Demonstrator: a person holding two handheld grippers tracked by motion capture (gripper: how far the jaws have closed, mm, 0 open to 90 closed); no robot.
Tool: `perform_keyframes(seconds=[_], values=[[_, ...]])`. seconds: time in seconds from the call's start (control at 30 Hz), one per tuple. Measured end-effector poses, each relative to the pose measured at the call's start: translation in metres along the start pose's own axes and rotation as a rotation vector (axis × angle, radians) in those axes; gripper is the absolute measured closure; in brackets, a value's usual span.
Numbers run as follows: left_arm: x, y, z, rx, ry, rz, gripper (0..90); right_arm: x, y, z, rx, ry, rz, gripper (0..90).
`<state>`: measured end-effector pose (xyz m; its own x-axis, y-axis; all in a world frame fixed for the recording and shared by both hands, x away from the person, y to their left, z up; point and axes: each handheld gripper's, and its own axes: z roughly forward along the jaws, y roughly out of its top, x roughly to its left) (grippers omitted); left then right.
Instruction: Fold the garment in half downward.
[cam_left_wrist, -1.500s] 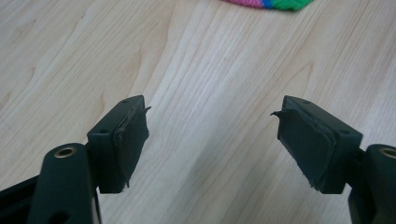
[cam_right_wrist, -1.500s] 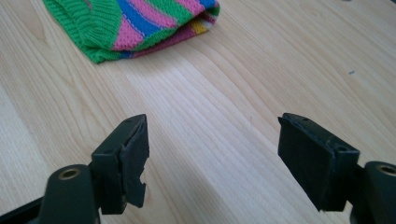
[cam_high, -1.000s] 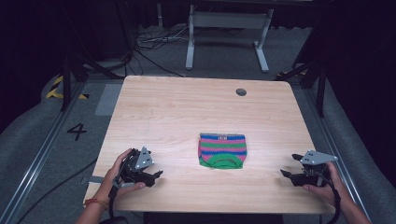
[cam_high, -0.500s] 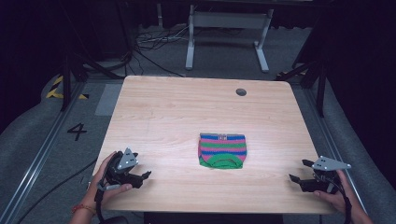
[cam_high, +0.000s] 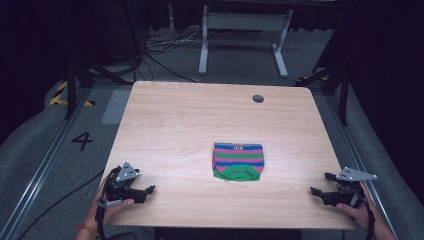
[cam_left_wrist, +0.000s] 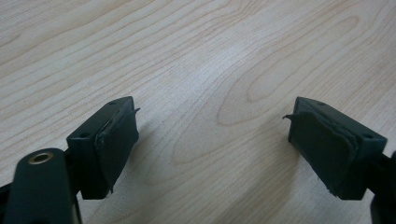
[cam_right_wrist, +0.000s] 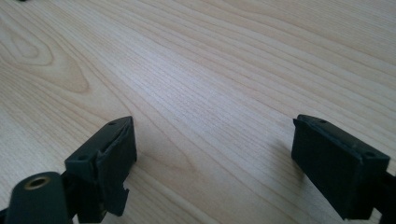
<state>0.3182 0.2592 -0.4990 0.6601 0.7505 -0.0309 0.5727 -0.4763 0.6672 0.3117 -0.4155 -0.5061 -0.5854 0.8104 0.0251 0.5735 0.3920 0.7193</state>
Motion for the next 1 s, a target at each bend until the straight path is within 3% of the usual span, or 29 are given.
perform_keyframes(seconds=[0.43, 1.0], values=[[-0.0024, 0.0017, 0.002, -0.005, 0.037, -0.024, 14.5, 0.0001, 0.0002, 0.0002, 0.0, 0.001, 0.004, 14.4], [-0.0031, 0.0022, 0.0027, -0.003, 0.043, -0.034, 13.3, 0.0001, 0.0002, 0.0002, 0.0, -0.001, 0.004, 14.5]])
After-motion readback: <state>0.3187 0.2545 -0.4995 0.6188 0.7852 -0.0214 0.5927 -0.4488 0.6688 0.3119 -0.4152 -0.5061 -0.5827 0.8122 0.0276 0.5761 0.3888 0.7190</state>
